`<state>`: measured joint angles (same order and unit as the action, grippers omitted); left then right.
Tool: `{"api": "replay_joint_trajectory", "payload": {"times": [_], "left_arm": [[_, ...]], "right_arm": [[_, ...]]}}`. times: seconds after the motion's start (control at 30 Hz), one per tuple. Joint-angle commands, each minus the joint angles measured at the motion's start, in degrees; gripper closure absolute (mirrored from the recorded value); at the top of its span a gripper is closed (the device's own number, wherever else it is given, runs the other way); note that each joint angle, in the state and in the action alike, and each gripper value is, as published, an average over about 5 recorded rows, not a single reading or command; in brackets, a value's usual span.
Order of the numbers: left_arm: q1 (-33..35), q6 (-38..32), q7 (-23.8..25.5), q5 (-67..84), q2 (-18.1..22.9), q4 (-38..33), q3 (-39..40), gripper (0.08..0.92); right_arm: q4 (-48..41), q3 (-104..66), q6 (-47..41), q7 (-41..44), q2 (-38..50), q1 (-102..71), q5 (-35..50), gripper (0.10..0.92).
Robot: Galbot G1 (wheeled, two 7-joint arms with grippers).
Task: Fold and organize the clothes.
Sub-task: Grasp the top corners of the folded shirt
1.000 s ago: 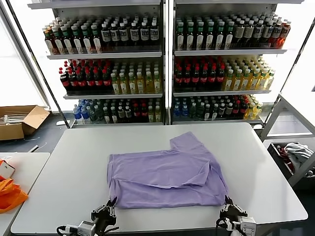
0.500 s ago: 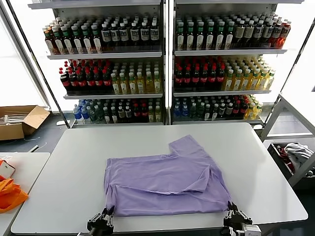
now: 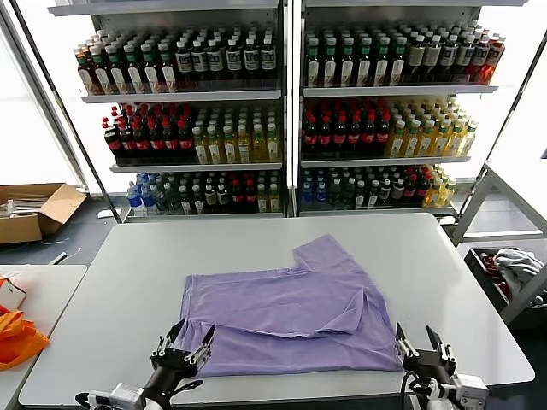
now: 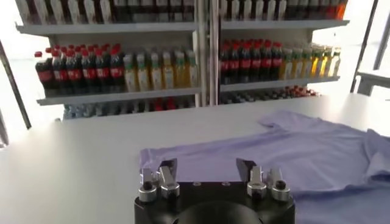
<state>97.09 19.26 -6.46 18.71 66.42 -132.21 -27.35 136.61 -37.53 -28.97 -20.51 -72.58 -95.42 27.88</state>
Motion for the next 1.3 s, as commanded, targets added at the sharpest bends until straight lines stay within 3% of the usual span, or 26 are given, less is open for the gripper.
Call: {"api": "replay_joint_trajectory", "payload": {"times": [0.03,0.17,0.53,0.87,1.1,1.3], "left_arm": [[-7.9,-1.5,1.7,5.2,-2.8,-2.2,-4.0,0.257],[-13.2,-0.4,3.1,5.9,-5.2,0.3,-3.8,0.186],[-31.6,5.2,4.5,11.3,-10.1,14.8,4.9,0.177],[-36.3,6.2,5.5,12.8,-10.0,23.8,9.1,0.177],[-39.9,6.6,5.5,11.3,-8.2,31.0,11.0,0.177],[-42.3,8.3,5.4,10.1,-7.7,35.6,11.6,0.177]], "right_arm": [[-0.9,-6.9,1.3,0.9,1.0,8.0,8.8,0.245],[-6.2,-6.5,-0.1,1.6,3.9,15.0,9.7,0.207],[-19.0,5.6,-4.2,6.8,14.5,30.0,6.2,0.203],[-34.0,20.8,-4.2,12.7,17.1,44.5,9.0,0.203],[-42.4,28.4,-4.2,17.7,15.7,53.2,7.9,0.203],[-51.3,34.3,-4.2,17.1,11.1,61.6,6.3,0.203]]}}
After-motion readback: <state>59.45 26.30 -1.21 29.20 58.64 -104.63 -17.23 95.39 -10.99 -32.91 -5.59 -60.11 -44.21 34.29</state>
